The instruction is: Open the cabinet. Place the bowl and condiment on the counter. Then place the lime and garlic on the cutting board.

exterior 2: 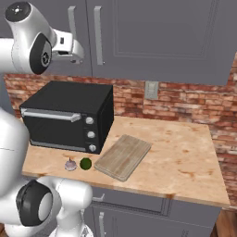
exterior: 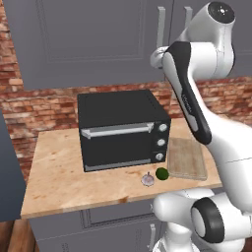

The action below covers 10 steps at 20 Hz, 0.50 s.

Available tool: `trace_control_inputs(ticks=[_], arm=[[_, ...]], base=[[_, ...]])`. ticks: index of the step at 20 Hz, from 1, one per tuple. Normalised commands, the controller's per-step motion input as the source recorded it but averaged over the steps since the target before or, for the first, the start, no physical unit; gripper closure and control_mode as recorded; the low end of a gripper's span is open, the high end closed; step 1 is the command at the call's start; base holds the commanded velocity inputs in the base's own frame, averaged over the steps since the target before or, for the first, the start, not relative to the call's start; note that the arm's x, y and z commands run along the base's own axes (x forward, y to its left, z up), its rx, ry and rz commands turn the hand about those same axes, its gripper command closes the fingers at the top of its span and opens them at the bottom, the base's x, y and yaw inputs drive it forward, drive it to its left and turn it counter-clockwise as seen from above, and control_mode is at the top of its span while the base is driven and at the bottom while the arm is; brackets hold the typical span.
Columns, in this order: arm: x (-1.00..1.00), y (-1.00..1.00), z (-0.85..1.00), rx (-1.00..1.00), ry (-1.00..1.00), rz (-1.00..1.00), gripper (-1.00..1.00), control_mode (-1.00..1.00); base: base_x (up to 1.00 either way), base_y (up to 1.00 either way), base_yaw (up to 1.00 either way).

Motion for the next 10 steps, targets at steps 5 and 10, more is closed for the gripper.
trace_control_inputs(ticks=[5,10], arm=[[0.29,0.0,0.0,0.0,-0.05,0.0,-1.0,-1.0],[0.3,0.0,0.0,0.0,-0.14,0.0,-1.0,-1.0]], base=[[0.0,0.0,0.0],[0.0,0.0,0.0]])
